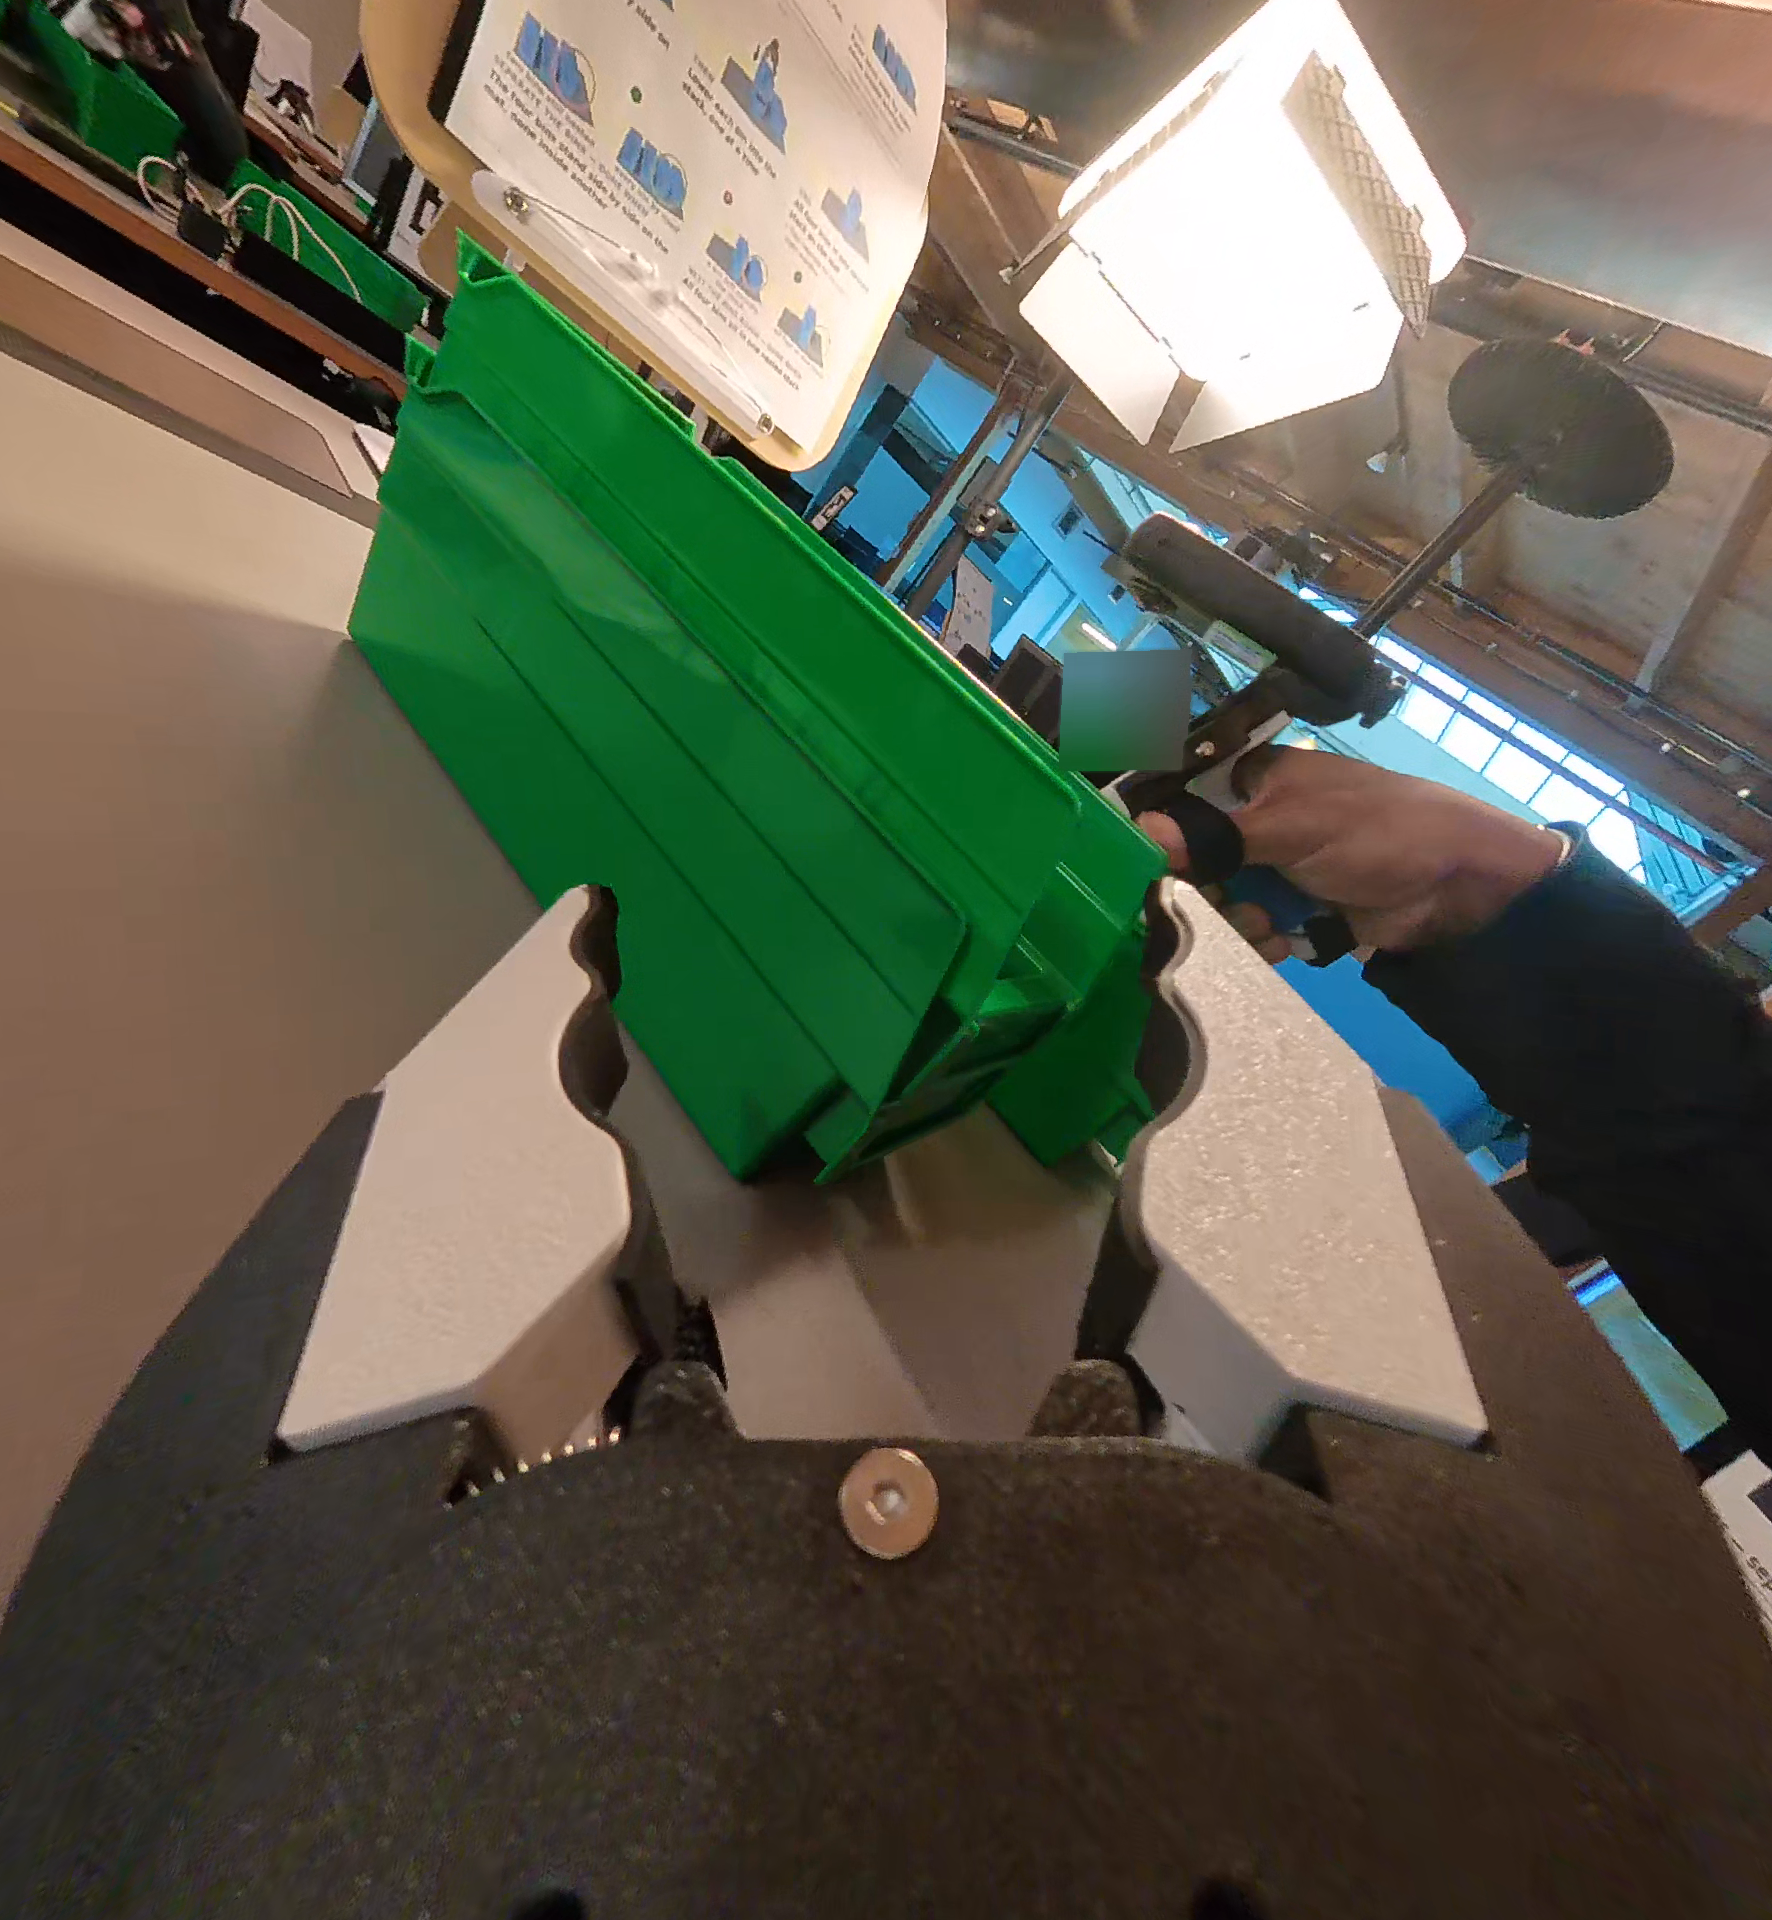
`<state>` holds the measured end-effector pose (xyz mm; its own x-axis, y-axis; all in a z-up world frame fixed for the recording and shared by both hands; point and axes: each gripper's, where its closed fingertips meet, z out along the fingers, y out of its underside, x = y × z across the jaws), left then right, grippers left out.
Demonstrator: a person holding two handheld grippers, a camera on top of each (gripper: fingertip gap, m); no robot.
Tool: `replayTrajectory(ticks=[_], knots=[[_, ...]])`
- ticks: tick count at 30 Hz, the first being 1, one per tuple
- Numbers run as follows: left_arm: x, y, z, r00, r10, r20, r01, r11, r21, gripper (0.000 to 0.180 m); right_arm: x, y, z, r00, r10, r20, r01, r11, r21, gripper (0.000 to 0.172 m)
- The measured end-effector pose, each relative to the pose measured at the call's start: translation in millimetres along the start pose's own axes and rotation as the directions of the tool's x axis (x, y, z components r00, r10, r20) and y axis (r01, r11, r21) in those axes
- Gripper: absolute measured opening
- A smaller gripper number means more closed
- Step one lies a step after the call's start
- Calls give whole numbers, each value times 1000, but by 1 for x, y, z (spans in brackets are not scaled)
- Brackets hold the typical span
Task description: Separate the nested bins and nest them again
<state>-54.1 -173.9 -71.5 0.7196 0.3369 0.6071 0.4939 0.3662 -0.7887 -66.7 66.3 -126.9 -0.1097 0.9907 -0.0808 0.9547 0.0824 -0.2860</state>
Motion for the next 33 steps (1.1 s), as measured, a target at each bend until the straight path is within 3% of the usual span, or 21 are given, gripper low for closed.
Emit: replayTrajectory(ticks=[6, 16, 26, 33], knots=[[3, 1, -1, 1000, 11, -7, -11, 1000, 0, 99, 1, 0, -1, 1000, 14, -10, -14, 1000, -11, 151], [5, -4, -4, 1000, 16, -19, -15, 999, 34, 98, 2, -16, -14, 1000, 14, 20, -15, 998, 57, 115], [5, -4, -4, 1000, 15, -16, -15, 999, 35, 98, -17, -59, -105, 997, 3, 83, -21, 976, 218, 113], [4, -5, -5, 1000, 17, -8, -17, 999, 44, 98, -94, -101, -175, 970, -62, 237, -30, 931, 364, 115]])
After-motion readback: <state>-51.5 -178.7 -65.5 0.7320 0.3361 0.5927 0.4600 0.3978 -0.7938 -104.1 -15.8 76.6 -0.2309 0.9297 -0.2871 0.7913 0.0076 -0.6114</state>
